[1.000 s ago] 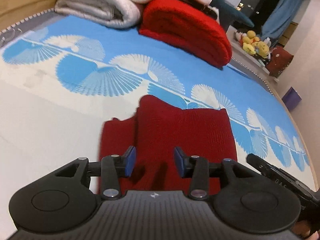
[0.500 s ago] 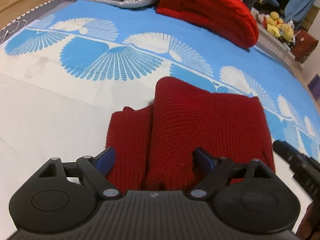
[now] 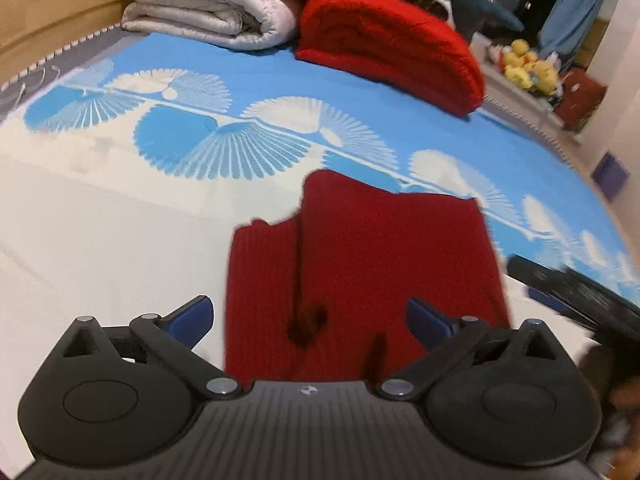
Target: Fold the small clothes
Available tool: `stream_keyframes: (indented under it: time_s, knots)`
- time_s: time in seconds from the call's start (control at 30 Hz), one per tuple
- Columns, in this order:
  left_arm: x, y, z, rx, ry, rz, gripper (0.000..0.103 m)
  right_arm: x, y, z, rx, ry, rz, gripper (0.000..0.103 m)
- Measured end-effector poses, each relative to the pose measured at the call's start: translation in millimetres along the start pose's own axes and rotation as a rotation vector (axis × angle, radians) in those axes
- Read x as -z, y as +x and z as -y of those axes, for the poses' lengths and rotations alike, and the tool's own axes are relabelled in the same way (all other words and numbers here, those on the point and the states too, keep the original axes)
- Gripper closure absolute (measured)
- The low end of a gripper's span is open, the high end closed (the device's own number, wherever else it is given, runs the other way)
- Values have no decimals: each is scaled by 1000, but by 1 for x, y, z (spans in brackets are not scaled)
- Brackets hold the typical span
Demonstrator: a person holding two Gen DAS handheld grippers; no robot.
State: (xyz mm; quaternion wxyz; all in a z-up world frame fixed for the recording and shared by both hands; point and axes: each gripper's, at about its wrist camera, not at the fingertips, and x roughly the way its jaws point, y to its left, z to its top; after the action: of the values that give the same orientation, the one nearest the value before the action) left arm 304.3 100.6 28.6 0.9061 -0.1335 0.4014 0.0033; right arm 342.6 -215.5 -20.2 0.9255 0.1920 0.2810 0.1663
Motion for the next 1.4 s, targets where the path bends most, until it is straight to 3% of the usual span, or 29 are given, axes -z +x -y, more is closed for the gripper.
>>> stream_keyframes:
  time_s: [0.2,0.3,0.4,0.5,0.8,1.03,1.4]
  knots:
    - [36,-22,-3,117,-67,-94,1,-3,11,28,-20,188,-30,22]
    - [53,-17,0,117,-76,-175,1,-8,23,36,-31,246,-49,20]
    - [59,-18,8,83,1,-169,1,-12,41,44,-52,304,-88,16]
    - [57,-23,4,92,-39,-169,1,-11,56,47,-27,333,-116,15]
    - [57,-37,-2,118,-57,-199,1,-13,60,37,-39,283,-134,15]
    - [65,-18,-12,30,-76,-288,1,-17,61,29,-13,193,-150,15]
    - [63,-1,-17,-16,-86,-262,1,-23,91,27,-28,201,-186,11]
